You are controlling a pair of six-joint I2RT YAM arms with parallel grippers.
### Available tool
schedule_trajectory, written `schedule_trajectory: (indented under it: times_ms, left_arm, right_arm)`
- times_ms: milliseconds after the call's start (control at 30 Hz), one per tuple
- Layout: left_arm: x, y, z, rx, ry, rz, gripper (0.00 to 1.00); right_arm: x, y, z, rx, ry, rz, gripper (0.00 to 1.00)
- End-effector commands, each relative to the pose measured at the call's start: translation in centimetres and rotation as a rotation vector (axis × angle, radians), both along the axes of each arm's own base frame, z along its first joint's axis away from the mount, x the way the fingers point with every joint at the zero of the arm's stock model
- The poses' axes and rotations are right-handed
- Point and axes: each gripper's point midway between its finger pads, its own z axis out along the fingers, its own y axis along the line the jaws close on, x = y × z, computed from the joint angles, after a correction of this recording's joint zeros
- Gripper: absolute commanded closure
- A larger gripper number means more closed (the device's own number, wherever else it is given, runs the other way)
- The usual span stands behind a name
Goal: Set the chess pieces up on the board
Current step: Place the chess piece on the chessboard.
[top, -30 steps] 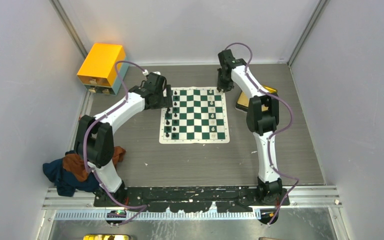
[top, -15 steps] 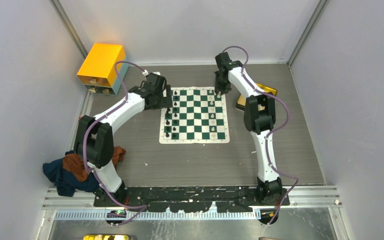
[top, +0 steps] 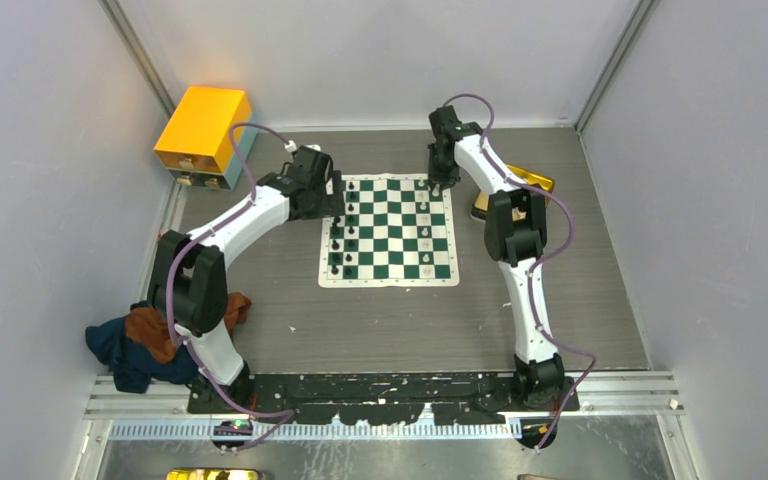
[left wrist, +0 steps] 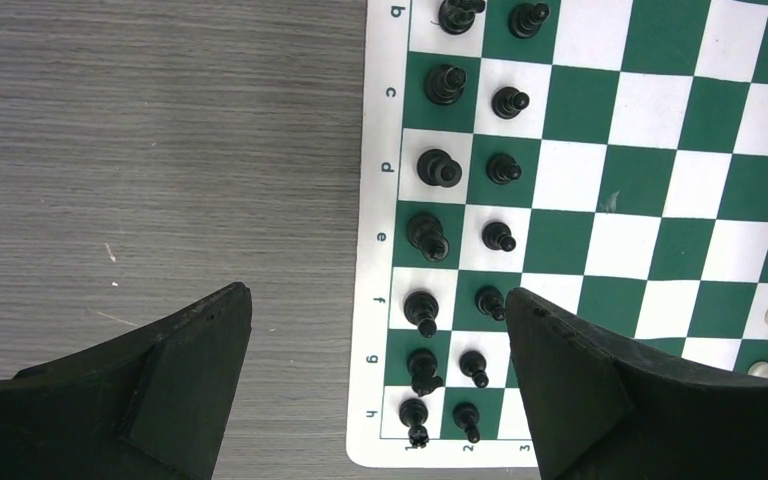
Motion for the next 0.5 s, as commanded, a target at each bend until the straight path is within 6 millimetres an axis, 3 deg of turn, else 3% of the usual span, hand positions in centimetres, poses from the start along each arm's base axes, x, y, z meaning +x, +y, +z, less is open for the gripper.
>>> schedule_trajectory:
  times_ms: [0,233,467]
  left_arm:
    - [0.43,-0.37,2.42,-0.040,-0.070,0.001,0.02]
    - [0.52,-0.40,2.17,-0.040,-0.065,0.001,0.02]
    - [0.58,-0.45,2.05,-0.039,-0.063,-0.002,0.02]
  right_arm:
    - [0.79,0.78,1.69,0.027,-0.041,0.006,0.99]
    - [0.60,0.84,1.07,0.027,-0.026,0.006,0.96]
    - [0.64,0.76,1.22,0.022,-0.031,0.010,0.81]
